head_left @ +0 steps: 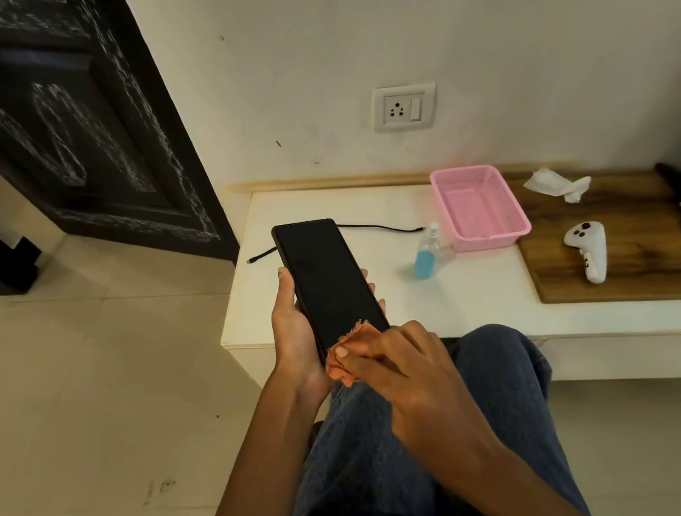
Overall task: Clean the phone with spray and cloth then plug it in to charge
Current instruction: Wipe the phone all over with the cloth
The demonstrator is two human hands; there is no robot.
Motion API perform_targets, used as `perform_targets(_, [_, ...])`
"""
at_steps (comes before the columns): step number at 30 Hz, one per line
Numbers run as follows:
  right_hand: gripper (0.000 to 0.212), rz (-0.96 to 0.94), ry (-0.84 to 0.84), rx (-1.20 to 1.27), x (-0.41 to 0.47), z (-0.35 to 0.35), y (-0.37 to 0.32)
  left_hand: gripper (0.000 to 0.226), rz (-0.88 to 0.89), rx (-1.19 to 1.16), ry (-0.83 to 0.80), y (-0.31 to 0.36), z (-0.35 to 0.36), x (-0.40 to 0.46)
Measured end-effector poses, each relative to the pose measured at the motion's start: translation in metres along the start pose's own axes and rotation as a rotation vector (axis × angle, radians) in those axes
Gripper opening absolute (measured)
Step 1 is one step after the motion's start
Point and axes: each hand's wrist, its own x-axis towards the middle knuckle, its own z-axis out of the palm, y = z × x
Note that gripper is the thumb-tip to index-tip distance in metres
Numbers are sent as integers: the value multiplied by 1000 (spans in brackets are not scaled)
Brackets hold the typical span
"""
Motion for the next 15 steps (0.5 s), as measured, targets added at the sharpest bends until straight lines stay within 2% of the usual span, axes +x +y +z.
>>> perform_targets(6, [48, -37, 87, -86, -3, -7, 25, 70, -14, -30, -91, 6, -3, 1])
perform_targets(15, [49, 4, 132, -127, -6, -9, 31, 70, -10, -25, -103, 3, -6, 3])
